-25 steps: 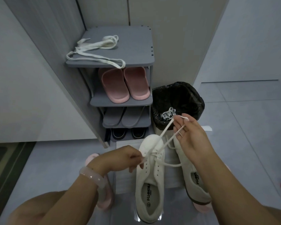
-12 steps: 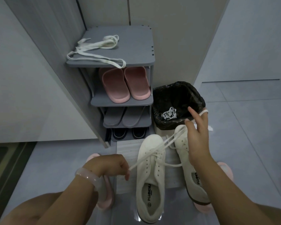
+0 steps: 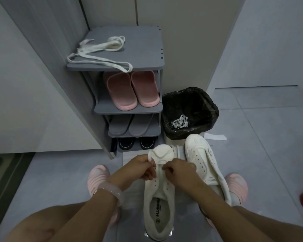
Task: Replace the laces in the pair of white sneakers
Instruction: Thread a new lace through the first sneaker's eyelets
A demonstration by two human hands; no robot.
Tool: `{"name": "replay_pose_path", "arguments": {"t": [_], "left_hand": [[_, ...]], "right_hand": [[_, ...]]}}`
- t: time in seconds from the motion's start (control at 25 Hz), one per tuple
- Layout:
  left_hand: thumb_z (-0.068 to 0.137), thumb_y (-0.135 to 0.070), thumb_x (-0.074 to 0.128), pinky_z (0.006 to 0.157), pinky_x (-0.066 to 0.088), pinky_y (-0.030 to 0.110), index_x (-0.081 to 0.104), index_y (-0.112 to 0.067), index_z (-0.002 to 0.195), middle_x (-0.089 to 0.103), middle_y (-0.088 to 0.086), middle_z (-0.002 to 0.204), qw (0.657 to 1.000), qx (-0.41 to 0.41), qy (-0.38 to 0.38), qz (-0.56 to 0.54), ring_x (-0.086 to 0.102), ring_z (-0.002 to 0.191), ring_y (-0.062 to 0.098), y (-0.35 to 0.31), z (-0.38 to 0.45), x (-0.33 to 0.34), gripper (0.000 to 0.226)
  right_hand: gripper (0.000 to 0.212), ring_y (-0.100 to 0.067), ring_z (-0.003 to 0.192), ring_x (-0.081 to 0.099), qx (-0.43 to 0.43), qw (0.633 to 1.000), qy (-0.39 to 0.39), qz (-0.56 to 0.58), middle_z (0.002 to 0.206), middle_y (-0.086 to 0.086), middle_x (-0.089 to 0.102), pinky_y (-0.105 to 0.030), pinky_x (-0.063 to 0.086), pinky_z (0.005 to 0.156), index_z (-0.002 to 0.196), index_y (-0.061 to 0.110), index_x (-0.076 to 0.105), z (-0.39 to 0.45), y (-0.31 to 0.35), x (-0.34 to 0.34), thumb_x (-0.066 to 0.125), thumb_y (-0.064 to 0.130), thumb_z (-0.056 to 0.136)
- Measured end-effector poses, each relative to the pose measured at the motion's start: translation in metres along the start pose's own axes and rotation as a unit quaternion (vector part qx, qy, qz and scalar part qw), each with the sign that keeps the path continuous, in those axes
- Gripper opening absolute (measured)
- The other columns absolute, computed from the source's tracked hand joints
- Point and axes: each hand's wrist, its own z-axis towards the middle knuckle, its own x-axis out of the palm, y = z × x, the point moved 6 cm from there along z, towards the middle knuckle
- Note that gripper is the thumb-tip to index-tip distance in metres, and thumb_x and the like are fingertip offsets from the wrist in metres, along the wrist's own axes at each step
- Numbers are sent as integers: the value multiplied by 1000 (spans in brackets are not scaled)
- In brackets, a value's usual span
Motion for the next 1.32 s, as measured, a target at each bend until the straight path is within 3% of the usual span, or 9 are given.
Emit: {"name": "replay_pose_path", "arguments": {"t": [0.16,0.28,0.48,0.64,0.76,0.92,1.0,1.2,1.32], "left_hand": [[93,-5,41,48,33,18,57,-9,68,52,1,49,988,-1,8,-156,43,46,10,-1,0,0,30],[93,-6,41,49,34,19,57,-9,70,53,2,50,986,-1,14,-165,44,46,10,-2,0,0,29],[93,-10,52,54,45,17,60,-14,78,63,2,69,996,71,-9,55,54,50,3,3,4,-3,17],[89,-6,56,47,45,10,56,-15,68,61,0,62,980,91,-124,127,53,40,-4,10,8,-16,23],[89,-5,55,47,41,7,54,-12,68,58,-2,60,966,121,-135,184,54,44,-1,13,10,-9,22],[86,-5,54,61,41,26,55,-4,73,61,9,70,922,195,-148,299,58,68,23,7,14,-4,13],[85,-6,54,63,39,31,55,-1,74,62,13,75,906,213,-141,337,57,73,25,5,15,-1,12],[81,-11,66,51,36,12,46,-16,62,50,-5,63,940,141,-213,225,46,59,6,10,15,-11,28],[82,-12,65,57,39,14,56,-13,68,57,-1,68,961,122,-186,167,52,66,10,16,15,-3,17]], "right_hand": [[30,-16,99,54,-9,994,-25,110,103,-2,57,-18,37,78,120,22,61,2,4,7,55,26,90],[21,-8,83,49,-36,988,-49,142,99,-5,63,-5,32,65,105,14,69,5,9,0,56,22,91],[19,-7,80,47,-24,991,-64,118,98,-7,64,-10,32,62,97,9,70,6,5,2,55,19,90],[25,-16,100,53,-9,999,-35,24,110,-5,60,-23,38,80,107,14,67,4,0,9,48,23,93],[28,-18,106,53,-10,999,-37,18,112,-5,58,-24,39,82,112,17,66,2,2,11,46,22,94],[31,-21,104,54,-7,998,-42,46,112,-8,56,-24,39,82,117,21,65,3,3,15,45,17,93],[37,-21,102,54,-12,997,-40,65,110,-8,53,-21,35,75,123,25,61,2,3,17,43,13,93],[40,-21,106,50,14,993,-26,112,98,0,40,-18,29,74,127,29,57,3,0,25,45,13,92],[33,-17,106,52,32,988,-38,144,100,0,49,-15,28,73,119,26,63,5,-3,25,51,16,90]]}}
